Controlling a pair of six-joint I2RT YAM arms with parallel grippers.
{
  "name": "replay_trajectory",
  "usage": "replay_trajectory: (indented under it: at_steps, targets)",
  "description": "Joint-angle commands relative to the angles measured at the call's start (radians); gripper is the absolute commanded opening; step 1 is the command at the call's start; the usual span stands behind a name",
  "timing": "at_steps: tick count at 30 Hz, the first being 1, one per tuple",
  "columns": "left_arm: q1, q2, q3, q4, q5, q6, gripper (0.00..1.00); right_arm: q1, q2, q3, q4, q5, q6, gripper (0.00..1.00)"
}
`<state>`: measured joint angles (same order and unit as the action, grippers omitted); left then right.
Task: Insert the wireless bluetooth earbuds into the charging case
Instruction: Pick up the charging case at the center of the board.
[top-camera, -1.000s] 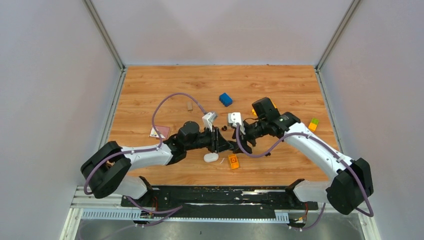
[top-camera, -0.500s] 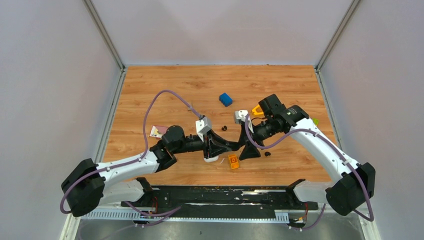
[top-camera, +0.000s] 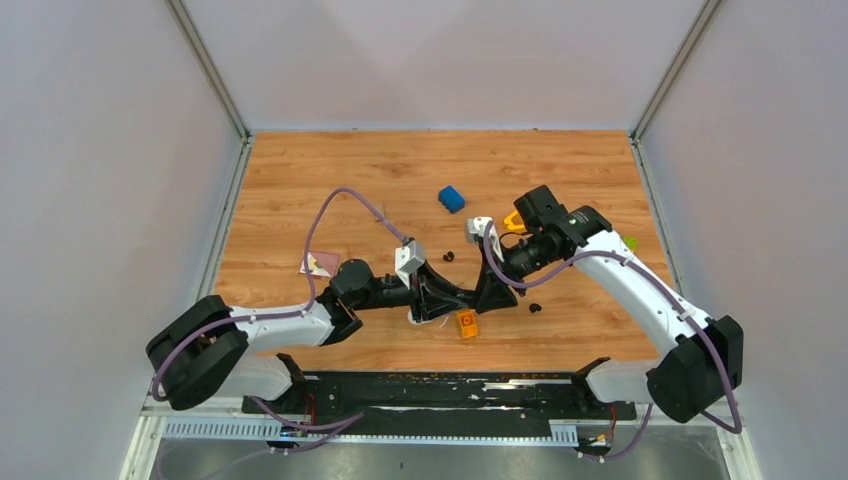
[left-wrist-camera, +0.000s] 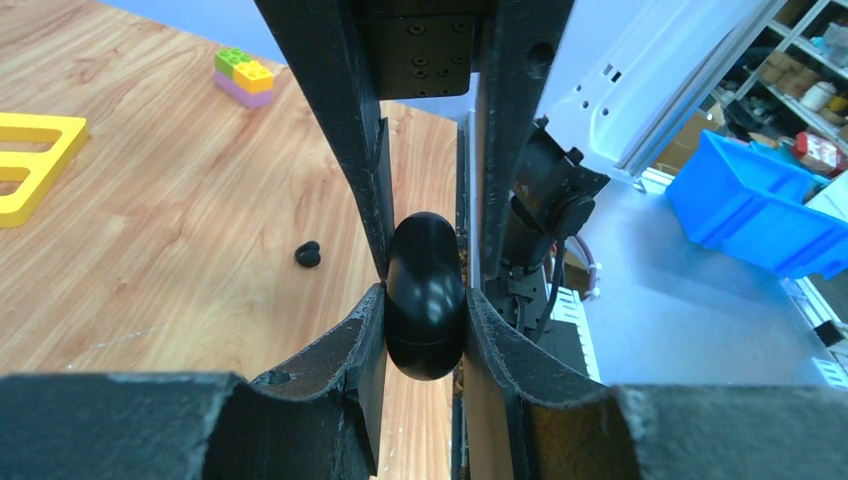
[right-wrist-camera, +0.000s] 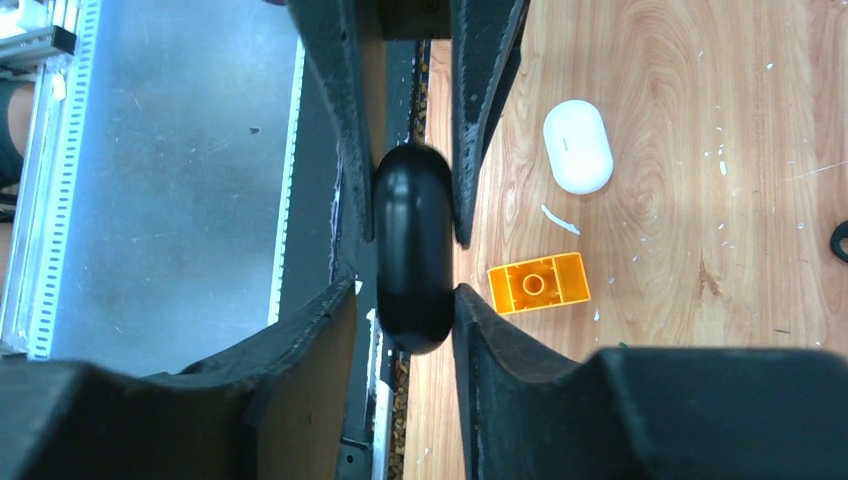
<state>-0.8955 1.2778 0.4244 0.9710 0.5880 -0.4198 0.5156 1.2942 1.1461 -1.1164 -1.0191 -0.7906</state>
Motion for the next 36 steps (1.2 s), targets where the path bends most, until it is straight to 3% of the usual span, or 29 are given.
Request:
replay_trajectory:
  at_steps: [1,3,6,13,18,27,36]
  targets:
    - [0.0,0.04,-0.004,0.174,0.006,-0.047,0.18,0.003,0.021,0.072,0.008,-0.028,0.02,0.37]
    - [0.0,0.054,-0.002,0.186,-0.004,-0.054,0.22,0.003,0.025,0.088,0.007,-0.019,0.022,0.32]
    - [0.0,0.077,0.021,0.105,-0.034,-0.054,0.38,0.003,0.018,0.117,0.007,0.022,0.023,0.26]
    - [-0.005,0.063,-0.019,0.128,-0.071,-0.035,0.49,0.033,-0.013,0.167,-0.04,0.125,-0.028,0.21]
    - [-0.009,0.05,-0.016,0.132,-0.053,-0.03,0.48,0.07,-0.007,0.157,-0.051,0.183,-0.043,0.21]
    - [-0.013,0.039,-0.008,0.108,-0.031,-0.017,0.35,0.095,0.013,0.185,-0.074,0.232,-0.056,0.21]
    - [-0.016,0.04,-0.01,0.127,-0.032,-0.022,0.4,0.102,0.027,0.178,-0.063,0.222,-0.037,0.21]
